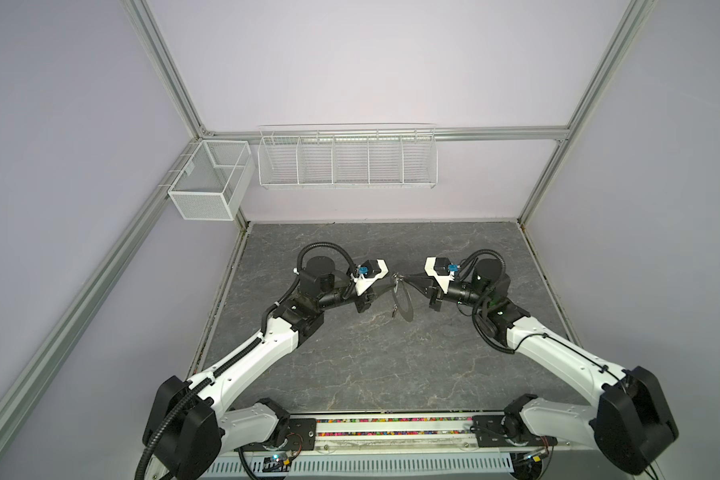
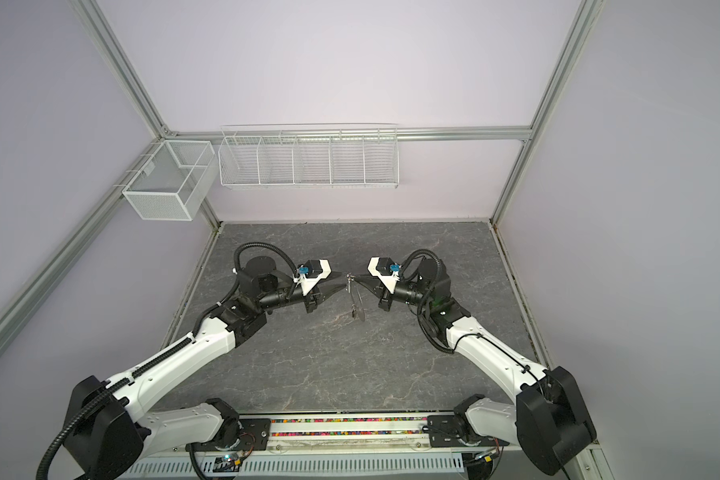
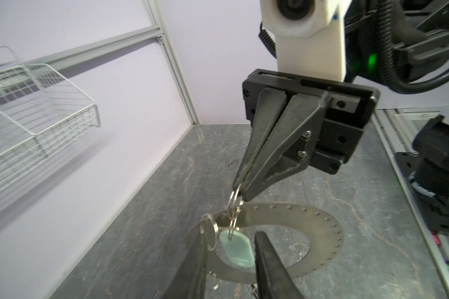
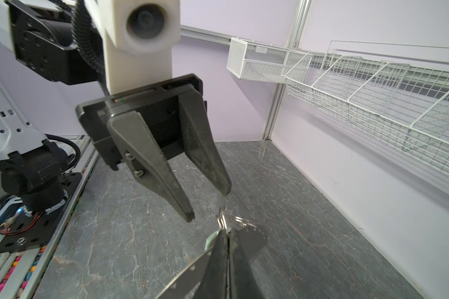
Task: Attach keys to a key ring
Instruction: Insert the key into the keyring.
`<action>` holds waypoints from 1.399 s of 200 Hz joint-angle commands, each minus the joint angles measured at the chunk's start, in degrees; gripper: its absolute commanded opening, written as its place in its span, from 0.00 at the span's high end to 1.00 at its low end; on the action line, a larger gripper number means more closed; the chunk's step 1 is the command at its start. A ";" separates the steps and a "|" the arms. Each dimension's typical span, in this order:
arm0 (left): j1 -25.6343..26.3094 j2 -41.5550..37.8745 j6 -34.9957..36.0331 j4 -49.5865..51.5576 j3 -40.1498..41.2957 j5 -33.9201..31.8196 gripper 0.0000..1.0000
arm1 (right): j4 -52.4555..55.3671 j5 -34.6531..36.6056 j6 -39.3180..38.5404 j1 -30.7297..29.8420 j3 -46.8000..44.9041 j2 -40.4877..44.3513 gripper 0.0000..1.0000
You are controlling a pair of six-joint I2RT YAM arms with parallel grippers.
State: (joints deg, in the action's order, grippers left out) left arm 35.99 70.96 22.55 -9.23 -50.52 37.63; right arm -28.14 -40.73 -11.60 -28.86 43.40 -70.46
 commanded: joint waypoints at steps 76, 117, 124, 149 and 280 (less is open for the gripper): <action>-0.13 2.78 -2.50 -2.16 -3.11 6.49 0.85 | -2.50 -5.15 -0.28 0.32 1.87 -0.10 0.93; -0.13 2.81 -1.44 -1.39 -3.68 5.51 1.00 | -0.71 -4.77 -0.69 0.30 2.55 -0.61 0.93; -0.13 2.71 -1.11 -0.51 -4.07 4.85 1.00 | 0.33 -4.42 -1.07 0.30 2.85 -0.61 0.92; 1.32 2.43 3.53 9.16 -8.22 -0.81 1.00 | 7.63 -0.79 -6.43 0.45 4.00 0.98 0.74; 11.87 12.31 8.60 46.46 -33.62 -24.06 1.00 | 14.31 6.96 -23.41 -0.40 0.73 7.80 0.71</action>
State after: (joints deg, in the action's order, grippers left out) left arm 46.87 82.63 30.74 32.69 -81.52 14.98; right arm -11.86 -34.26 -33.47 -28.64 44.80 -61.93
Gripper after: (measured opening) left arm 0.050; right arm 0.294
